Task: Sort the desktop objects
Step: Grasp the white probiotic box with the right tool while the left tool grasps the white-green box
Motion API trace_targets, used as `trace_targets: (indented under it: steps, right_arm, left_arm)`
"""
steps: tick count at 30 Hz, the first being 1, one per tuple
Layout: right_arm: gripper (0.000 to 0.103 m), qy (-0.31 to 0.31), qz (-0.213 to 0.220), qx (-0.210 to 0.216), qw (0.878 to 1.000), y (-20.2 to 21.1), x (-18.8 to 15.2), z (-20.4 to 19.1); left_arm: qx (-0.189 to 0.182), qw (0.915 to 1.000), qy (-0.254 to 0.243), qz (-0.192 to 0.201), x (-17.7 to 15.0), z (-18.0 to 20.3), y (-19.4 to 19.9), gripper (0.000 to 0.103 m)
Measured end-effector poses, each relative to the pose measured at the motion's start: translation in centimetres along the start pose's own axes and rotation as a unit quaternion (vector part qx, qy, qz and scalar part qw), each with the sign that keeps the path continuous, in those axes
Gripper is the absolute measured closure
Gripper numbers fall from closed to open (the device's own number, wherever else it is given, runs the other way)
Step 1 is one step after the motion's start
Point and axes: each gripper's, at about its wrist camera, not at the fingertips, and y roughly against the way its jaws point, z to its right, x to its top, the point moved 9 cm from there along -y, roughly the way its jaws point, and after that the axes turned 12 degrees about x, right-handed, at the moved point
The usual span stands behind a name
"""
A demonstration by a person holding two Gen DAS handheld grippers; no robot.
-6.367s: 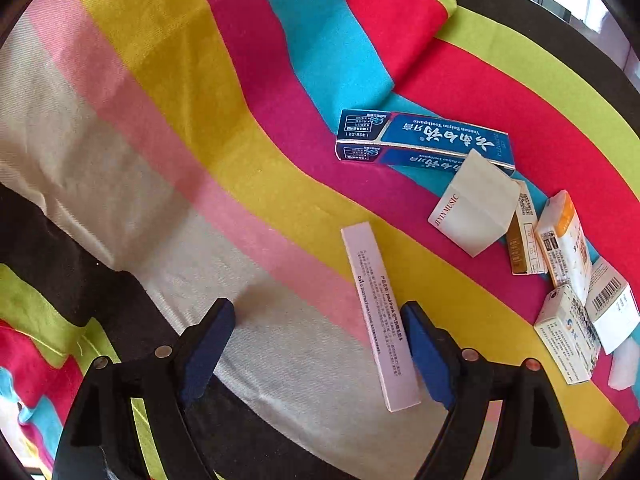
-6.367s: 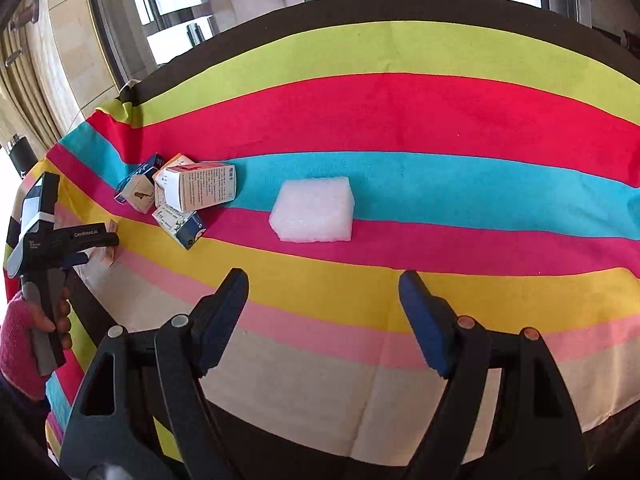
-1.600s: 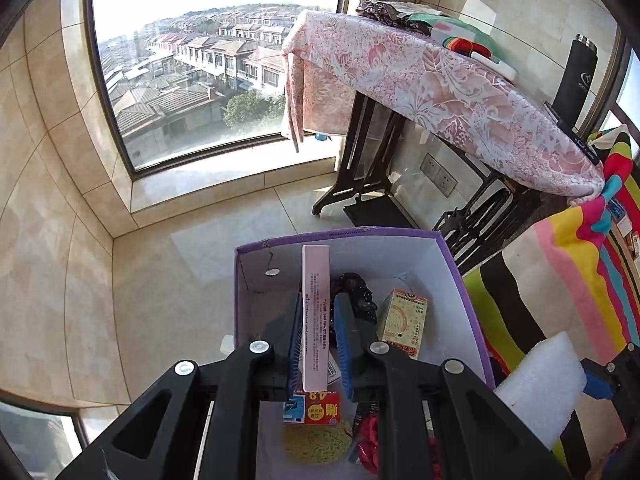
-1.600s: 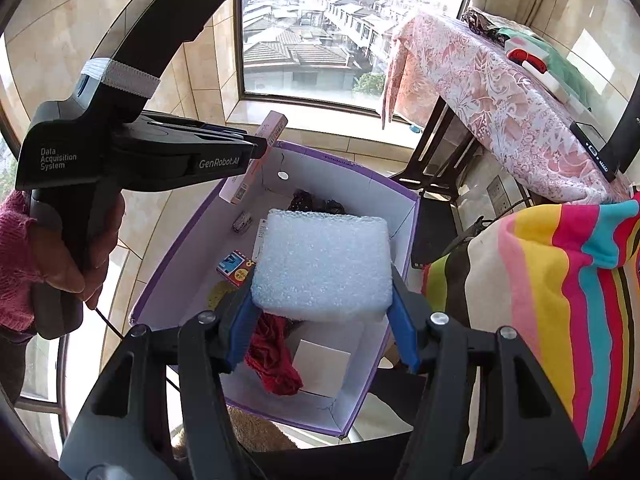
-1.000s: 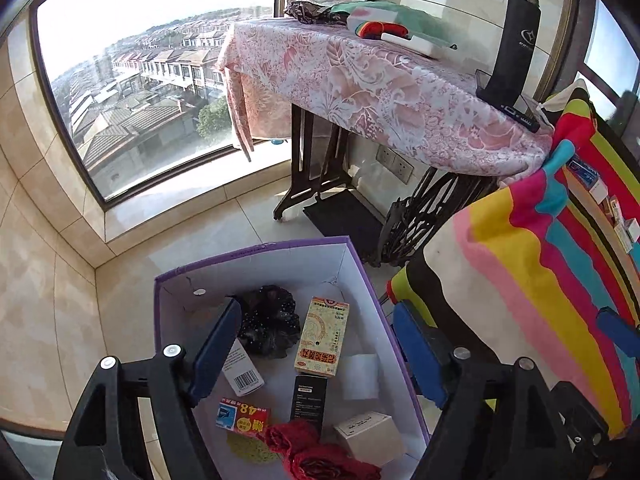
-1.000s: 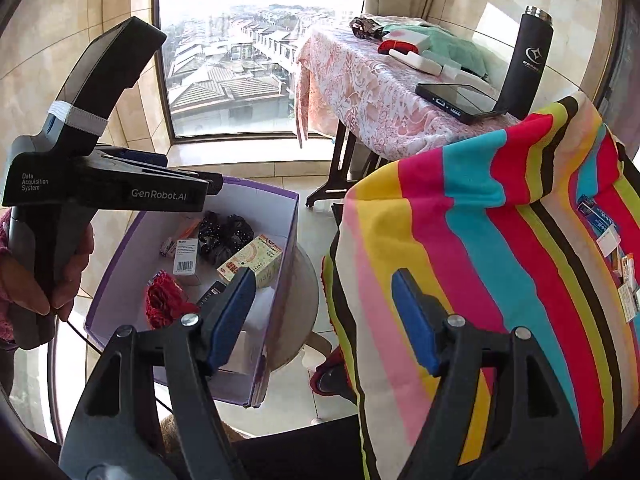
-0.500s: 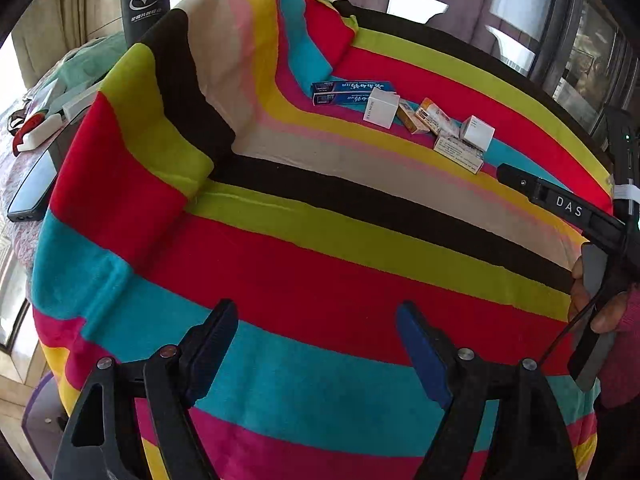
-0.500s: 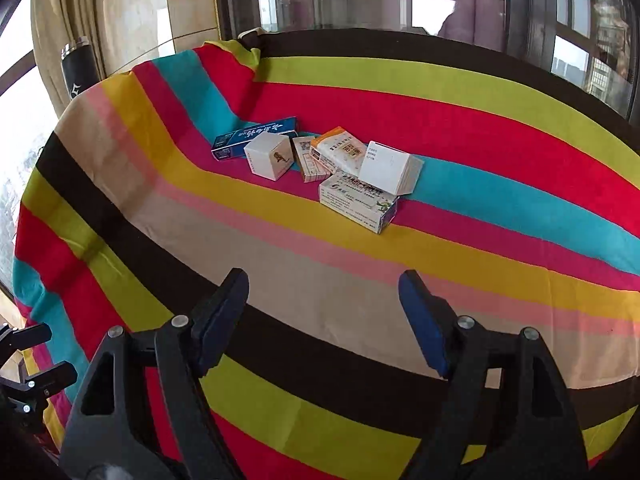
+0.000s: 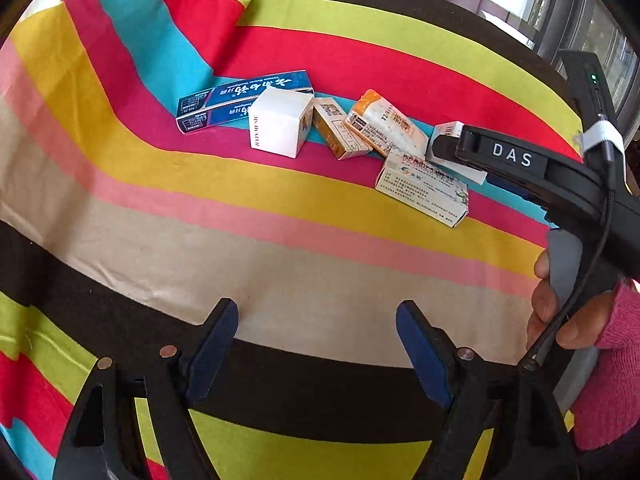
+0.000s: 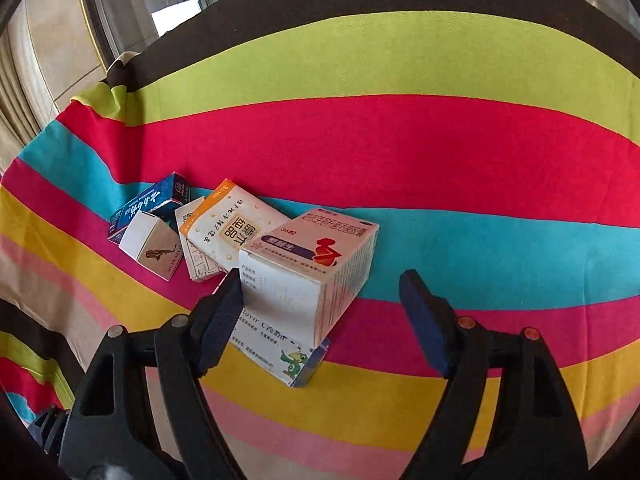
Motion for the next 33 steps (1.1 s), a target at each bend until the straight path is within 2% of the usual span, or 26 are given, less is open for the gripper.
trace_targets:
  steps: [2, 5, 9, 11, 13, 14, 16, 17, 19, 21, 24, 27, 30, 33]
  right_arm:
    - [0.059, 0.003, -0.001, -0.012, 1.000, 1.0, -0.5, 1.8]
    - [0.059, 0.014, 0.006, -0.026, 1.000, 3.0, -1.1, 4.2]
    - [0.059, 0.015, 0.017, -0.037, 0.999, 5.6, -1.9, 7.0]
    - [0.059, 0.021, 0.019, -0.045, 0.999, 6.3, -2.5, 8.1]
    - [0.059, 0.005, 0.018, -0.030, 0.999, 6.8, -3.1, 8.9]
    - [0.059, 0.000, 0.021, -0.028, 0.999, 7.1, -3.2, 9.2]
    - [0.059, -0.001, 0.022, -0.027, 0.999, 7.5, -3.4, 9.5]
    - [0.059, -0.002, 0.022, -0.023, 0.999, 7.5, -3.5, 9.5]
    - [0.059, -0.005, 0.020, -0.019, 1.000, 7.6, -3.5, 9.7]
    - [0.059, -0.008, 0.019, -0.014, 1.000, 7.5, -3.2, 9.9]
    - [0.059, -0.017, 0.010, -0.008, 1.000, 7.2, -3.2, 10.2]
    - [0.058, -0.026, -0.005, -0.007, 1.000, 5.9, -2.8, 10.2]
    - [0.056, -0.029, -0.011, -0.008, 0.999, 5.6, -2.8, 10.3]
    - [0.048, -0.016, -0.017, -0.008, 1.000, 5.1, -2.3, 10.0]
  left_arm:
    - [-0.014, 0.9999, -0.005, 0.003, 1.1, 1.7, -0.5, 0.021]
    - [-0.037, 0.9993, -0.003, 0.001, 2.5, 4.6, -1.3, 0.021]
    - [-0.048, 0.9971, 0.059, 0.001, 4.1, 6.8, -1.9, 0.021]
    - [-0.021, 0.9946, 0.101, 0.008, 5.1, 6.9, -2.2, 0.021]
    - [0.024, 0.9888, 0.146, 0.018, 6.3, 6.4, -2.6, 0.021]
    - [0.044, 0.9847, 0.168, 0.016, 6.8, 6.1, -3.0, 0.021]
    - [0.059, 0.9793, 0.194, 0.001, 7.5, 6.1, -4.3, 0.021]
    - [0.076, 0.9787, 0.190, -0.003, 7.7, 6.2, -4.8, 0.021]
    - [0.125, 0.9807, 0.150, -0.013, 7.5, 6.4, -5.1, 0.020]
    - [0.133, 0.9826, 0.129, -0.005, 6.6, 6.4, -4.6, 0.020]
    - [0.164, 0.9781, 0.128, 0.003, 5.1, 4.4, -4.4, 0.018]
    - [0.155, 0.9801, 0.125, 0.004, 5.2, 3.5, -4.4, 0.016]
    - [0.148, 0.9834, 0.105, -0.008, 5.4, 3.7, -5.3, 0.001]
    - [0.147, 0.9843, 0.096, -0.008, 5.2, 4.0, -5.4, 0.000]
